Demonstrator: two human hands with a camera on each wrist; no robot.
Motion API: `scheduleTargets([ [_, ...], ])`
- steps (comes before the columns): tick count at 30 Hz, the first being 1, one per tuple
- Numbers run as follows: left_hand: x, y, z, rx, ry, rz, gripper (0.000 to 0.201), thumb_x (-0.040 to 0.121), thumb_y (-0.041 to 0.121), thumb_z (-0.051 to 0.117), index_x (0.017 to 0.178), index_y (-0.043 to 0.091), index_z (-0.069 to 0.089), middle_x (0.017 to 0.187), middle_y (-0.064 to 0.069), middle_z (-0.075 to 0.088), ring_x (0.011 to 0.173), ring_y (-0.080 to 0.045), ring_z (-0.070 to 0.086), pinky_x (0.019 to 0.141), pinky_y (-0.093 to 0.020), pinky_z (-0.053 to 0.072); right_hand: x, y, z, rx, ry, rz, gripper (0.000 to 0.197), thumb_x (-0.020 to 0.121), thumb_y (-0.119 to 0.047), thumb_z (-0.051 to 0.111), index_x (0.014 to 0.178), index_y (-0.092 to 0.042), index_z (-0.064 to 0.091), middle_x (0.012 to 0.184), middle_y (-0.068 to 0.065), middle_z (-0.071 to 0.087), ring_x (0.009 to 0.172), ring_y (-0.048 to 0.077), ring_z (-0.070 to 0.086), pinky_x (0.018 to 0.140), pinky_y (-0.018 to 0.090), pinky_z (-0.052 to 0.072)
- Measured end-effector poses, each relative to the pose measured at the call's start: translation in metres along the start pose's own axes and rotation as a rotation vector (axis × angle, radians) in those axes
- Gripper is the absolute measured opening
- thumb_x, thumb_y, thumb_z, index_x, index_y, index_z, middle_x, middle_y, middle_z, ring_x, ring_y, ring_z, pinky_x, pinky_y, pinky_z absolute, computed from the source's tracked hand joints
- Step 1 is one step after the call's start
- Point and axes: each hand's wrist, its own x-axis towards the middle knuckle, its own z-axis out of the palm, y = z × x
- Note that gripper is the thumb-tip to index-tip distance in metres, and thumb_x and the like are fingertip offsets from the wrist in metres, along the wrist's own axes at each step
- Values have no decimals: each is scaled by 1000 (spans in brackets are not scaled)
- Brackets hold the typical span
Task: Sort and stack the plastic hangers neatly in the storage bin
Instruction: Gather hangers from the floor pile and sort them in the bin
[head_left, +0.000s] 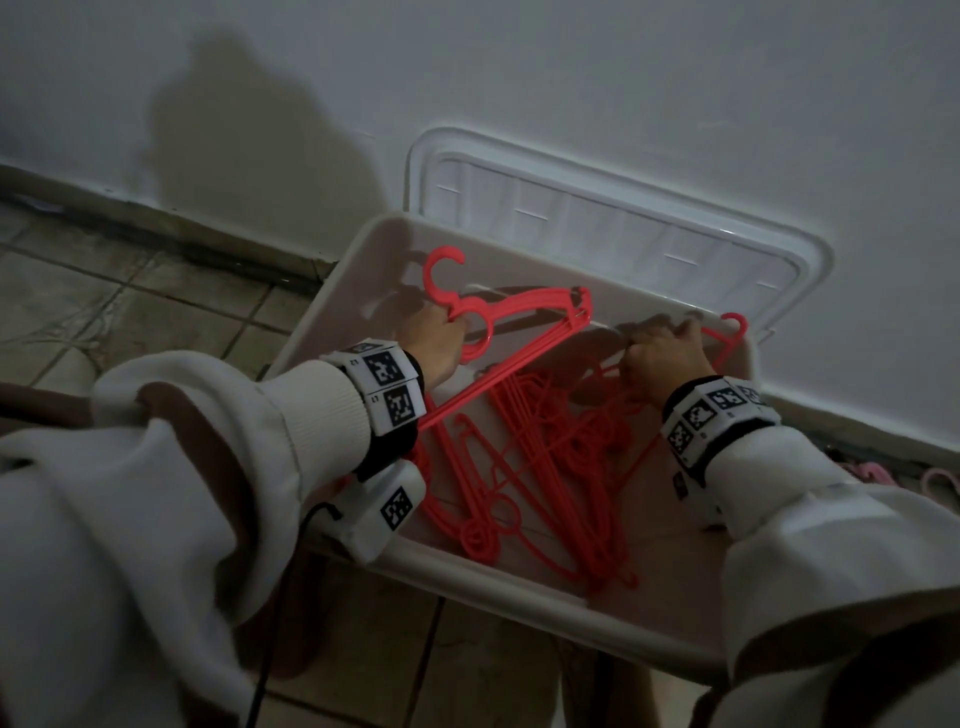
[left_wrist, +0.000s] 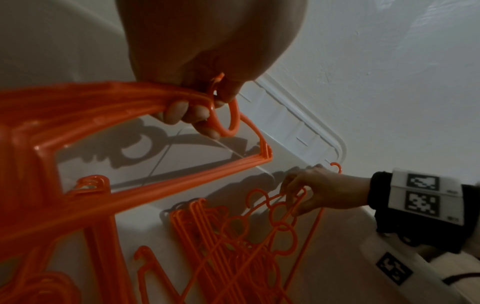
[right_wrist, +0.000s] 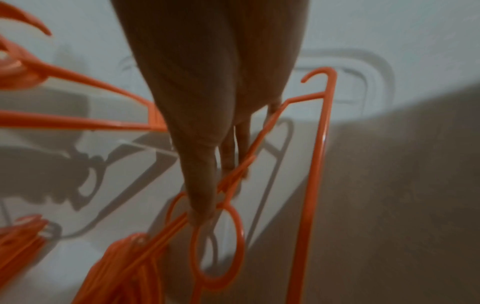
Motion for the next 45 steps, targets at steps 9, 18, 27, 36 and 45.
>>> scheduleTargets([
  [9, 1, 2, 5, -54, 8, 24, 26, 95, 13, 44, 94, -8, 60, 103, -32, 61, 99, -44, 57, 86, -41, 42, -10, 19, -18, 78, -38, 118, 36, 94, -14, 44, 129, -16, 40, 120, 13, 58, 111, 33, 57, 88, 43, 49],
  [18, 0, 5, 6, -11, -13, -3, 30, 97, 16, 40, 102, -7, 59, 110, -29, 59, 104, -42, 55, 87, -39, 40, -16, 24, -28, -60, 108, 137, 26, 97, -21, 42, 104, -26, 67, 102, 2, 68, 94, 22, 65, 97, 37, 34],
  [27, 0, 3, 9, -19, -31, -51, 31, 98, 19, 39, 109, -3, 57, 114, -29, 58, 106, -42, 53, 87, -40, 40, -16, 21, -30, -65, 127, 23, 25, 85, -49, 54, 100, -32, 66, 96, -3, 68, 95, 16, 61, 99, 46, 10],
  [36, 3, 2, 10, -48, -33, -45, 28, 98, 16, 39, 106, -3, 58, 112, -28, 59, 105, -41, 55, 87, -39, 40, -1, 19, -21, -90, 86, 24, 20, 92, -30, 48, 98, -34, 67, 96, -8, 69, 103, 16, 58, 107, 49, 8],
  [45, 5, 0, 9, -4, -24, -50, 30, 97, 18, 40, 108, -2, 59, 114, -27, 59, 107, -40, 54, 89, -38, 39, 0, 18, -22, -171, 17, 10, 24, 92, -31, 48, 107, -29, 65, 114, -8, 62, 128, 18, 39, 109, 64, -2],
])
